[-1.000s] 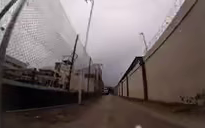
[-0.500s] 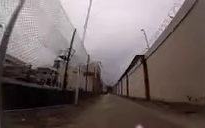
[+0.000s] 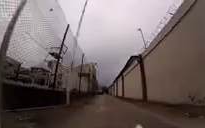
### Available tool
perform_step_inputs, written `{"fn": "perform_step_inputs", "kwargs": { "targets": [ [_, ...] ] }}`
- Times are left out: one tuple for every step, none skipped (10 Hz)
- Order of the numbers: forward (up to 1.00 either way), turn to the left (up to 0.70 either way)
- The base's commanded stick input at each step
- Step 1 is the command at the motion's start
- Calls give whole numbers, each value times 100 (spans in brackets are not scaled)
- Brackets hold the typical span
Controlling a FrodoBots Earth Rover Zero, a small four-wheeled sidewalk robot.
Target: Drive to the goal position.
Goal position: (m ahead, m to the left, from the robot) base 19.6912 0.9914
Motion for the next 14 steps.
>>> {"fn": "perform_step_inputs", "kwargs": {
  "targets": [
    [84, 3],
    [84, 1],
    [84, -18],
    [84, -26],
    [84, -31],
    [84, -21],
    [84, -1],
    [84, 3],
    [84, 3],
    [84, 3],
    [84, 3],
    [84, 3],
    [84, 3],
    [84, 3]
  ]
}}
